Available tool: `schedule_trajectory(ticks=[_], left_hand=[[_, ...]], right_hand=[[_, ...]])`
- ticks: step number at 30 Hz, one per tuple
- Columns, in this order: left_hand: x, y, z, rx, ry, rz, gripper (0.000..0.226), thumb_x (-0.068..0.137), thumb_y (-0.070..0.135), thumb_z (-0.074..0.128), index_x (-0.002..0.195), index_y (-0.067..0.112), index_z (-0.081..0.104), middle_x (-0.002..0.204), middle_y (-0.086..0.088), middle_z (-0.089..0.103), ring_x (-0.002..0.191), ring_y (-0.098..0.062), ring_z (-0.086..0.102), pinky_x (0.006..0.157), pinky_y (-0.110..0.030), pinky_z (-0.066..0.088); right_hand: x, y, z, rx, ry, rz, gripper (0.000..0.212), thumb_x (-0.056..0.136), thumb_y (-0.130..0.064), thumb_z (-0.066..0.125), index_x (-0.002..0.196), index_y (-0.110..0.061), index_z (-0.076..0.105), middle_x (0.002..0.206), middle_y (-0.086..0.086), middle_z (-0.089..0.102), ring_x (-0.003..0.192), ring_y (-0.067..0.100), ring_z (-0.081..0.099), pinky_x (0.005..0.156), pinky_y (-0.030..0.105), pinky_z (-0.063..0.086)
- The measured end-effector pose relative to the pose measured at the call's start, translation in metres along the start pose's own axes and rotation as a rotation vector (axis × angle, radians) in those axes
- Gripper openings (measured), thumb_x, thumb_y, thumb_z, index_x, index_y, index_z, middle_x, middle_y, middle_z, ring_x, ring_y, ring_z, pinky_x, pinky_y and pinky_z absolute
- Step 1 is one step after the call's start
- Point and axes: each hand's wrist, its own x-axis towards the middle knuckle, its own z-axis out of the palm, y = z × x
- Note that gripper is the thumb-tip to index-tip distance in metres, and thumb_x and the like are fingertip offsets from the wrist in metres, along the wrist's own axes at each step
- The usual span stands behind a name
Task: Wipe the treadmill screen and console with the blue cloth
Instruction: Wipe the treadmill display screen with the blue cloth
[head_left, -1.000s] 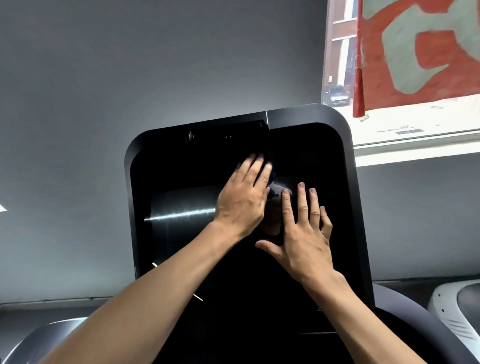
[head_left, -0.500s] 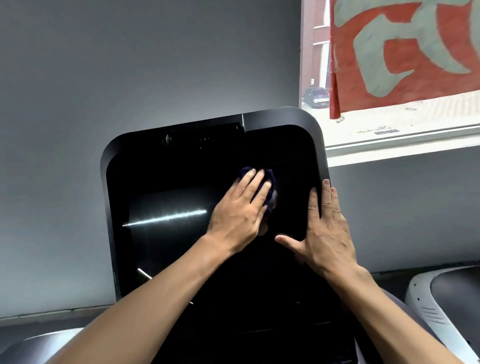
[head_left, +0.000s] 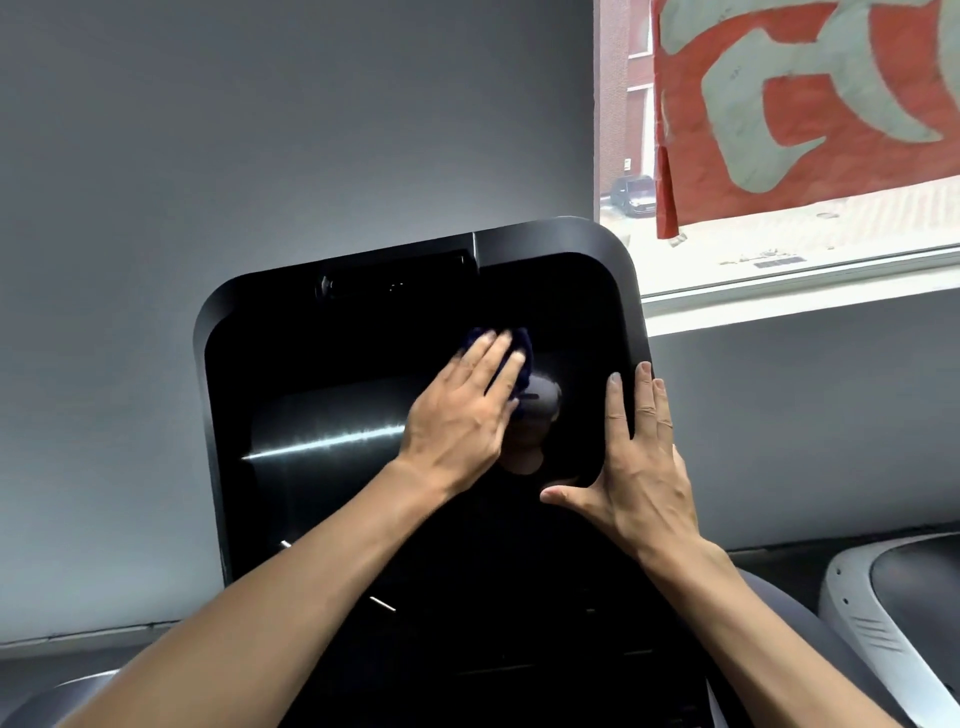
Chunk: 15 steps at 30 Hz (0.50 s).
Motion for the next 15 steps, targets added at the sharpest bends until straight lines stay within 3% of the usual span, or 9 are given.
schedule_trajectory(ticks=[2,4,7,11,15], left_hand=[[0.028,0.009,0.003,-0.003,0.035,-0.038,0.052,0.103,0.029,0.046,0.148,0.006,0.048,0.157,-0.014,0.044,0.148,-0.028,0.038,0.121,-0.042,0.032],[0.054,0.032,0.009,-0.036,0.021,-0.019,0.052,0.101,0.028,0.041,0.147,0.004,0.050,0.154,-0.017,0.046,0.146,-0.031,0.040,0.121,-0.044,0.033],[0.059,0.058,0.015,-0.062,-0.058,0.096,0.057,0.103,0.031,0.031,0.152,0.005,0.042,0.160,-0.015,0.039,0.151,-0.029,0.031,0.123,-0.044,0.028],[0.067,0.044,0.007,-0.079,-0.053,0.125,0.059,0.101,0.034,0.031,0.152,0.005,0.042,0.160,-0.014,0.039,0.150,-0.027,0.033,0.122,-0.042,0.030],[0.086,0.050,0.004,-0.107,-0.061,-0.013,0.059,0.102,0.031,0.029,0.153,0.006,0.040,0.162,-0.014,0.034,0.152,-0.028,0.029,0.124,-0.042,0.024]], right_hand=[[0.001,0.005,0.001,0.092,0.028,-0.019,0.154,0.049,-0.072,0.084,0.161,-0.018,-0.005,0.169,-0.001,-0.014,0.156,0.019,-0.008,0.108,0.051,0.042],[0.002,0.015,-0.001,0.202,0.039,-0.056,0.148,0.055,-0.054,0.092,0.161,-0.017,-0.005,0.169,-0.005,-0.009,0.156,0.015,-0.005,0.117,0.036,0.028],[0.003,0.033,-0.009,0.286,-0.013,-0.108,0.140,0.063,-0.031,0.095,0.161,-0.023,-0.005,0.167,-0.014,-0.004,0.154,0.005,-0.001,0.117,0.024,0.018],[0.006,0.054,-0.019,0.328,-0.096,-0.168,0.127,0.071,-0.014,0.088,0.161,-0.029,0.001,0.167,-0.018,-0.001,0.152,0.000,0.002,0.120,0.021,0.017],[0.012,0.061,-0.024,0.306,-0.140,-0.156,0.106,0.079,-0.003,0.063,0.161,-0.037,0.004,0.169,0.003,-0.002,0.154,0.019,0.006,0.118,0.025,0.015]])
